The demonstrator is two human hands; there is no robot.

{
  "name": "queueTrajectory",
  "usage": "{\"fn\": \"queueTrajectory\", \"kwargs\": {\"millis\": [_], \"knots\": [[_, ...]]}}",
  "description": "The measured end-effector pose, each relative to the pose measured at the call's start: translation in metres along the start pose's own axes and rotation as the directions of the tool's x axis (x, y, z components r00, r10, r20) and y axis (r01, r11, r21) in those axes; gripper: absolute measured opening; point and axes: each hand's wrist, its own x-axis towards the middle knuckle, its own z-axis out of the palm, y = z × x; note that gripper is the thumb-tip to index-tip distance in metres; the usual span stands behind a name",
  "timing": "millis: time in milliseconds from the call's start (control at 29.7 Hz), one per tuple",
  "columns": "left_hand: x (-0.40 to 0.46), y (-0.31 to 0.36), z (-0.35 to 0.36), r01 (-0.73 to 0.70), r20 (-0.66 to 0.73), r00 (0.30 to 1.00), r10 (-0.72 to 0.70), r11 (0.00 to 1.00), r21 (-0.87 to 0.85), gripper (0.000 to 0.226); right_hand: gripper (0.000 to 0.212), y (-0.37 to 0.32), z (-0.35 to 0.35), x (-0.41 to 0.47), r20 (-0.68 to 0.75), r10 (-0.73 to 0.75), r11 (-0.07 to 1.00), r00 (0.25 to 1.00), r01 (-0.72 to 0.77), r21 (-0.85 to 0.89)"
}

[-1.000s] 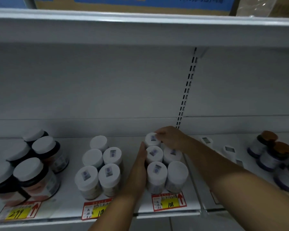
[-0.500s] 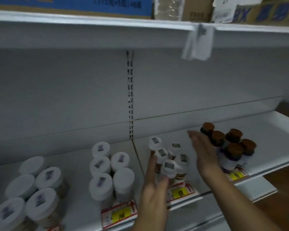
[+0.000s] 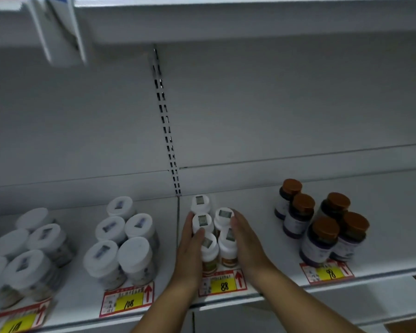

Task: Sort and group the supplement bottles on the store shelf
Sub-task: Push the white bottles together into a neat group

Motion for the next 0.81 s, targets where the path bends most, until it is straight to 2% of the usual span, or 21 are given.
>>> {"fn": "queueTrajectory", "kwargs": {"millis": [101,168,269,336,404,504,639,807], "knots": [[-0.002,0.002,0.000,0.013,0.046,0.999,-0.012,1.000,-0.003,0.055,0.027,0.000,0.001,-0.002,0.010,-0.016,0.999,1.000,0.016,0.028],[-0.004,0.003,0.000,0.032,0.027,0.999,-0.032,0.999,0.005,0.061,0.031,0.000,0.003,-0.002,-0.003,-0.043,0.998,0.999,0.043,0.039],[-0.006,0.006,0.003,0.026,0.007,1.000,-0.026,1.000,0.016,0.062,0.032,0.000,0.003,-0.004,0.018,-0.049,0.998,0.999,0.048,0.040],[-0.010,0.007,0.000,0.002,0.042,0.999,-0.003,1.000,0.027,0.063,0.031,0.000,-0.001,-0.001,0.049,-0.017,0.999,0.999,0.016,0.030],[-0.012,0.004,-0.004,-0.032,0.013,0.999,0.031,0.996,0.080,0.075,0.038,-0.001,-0.010,0.005,0.039,0.018,1.000,0.999,-0.018,0.005],[-0.012,-0.001,-0.005,-0.047,-0.026,0.998,0.051,0.990,0.132,0.094,0.044,-0.009,-0.025,0.016,0.002,-0.010,0.995,1.000,0.010,-0.095],[-0.009,-0.005,-0.007,-0.147,0.067,0.989,0.135,0.963,0.227,0.088,0.035,-0.006,-0.011,0.009,0.101,0.040,0.998,0.994,-0.035,-0.047],[-0.008,-0.001,-0.004,-0.216,0.100,0.975,0.197,0.944,0.251,0.075,0.023,-0.010,-0.001,-0.003,0.017,0.009,0.999,1.000,-0.008,-0.031]]}}
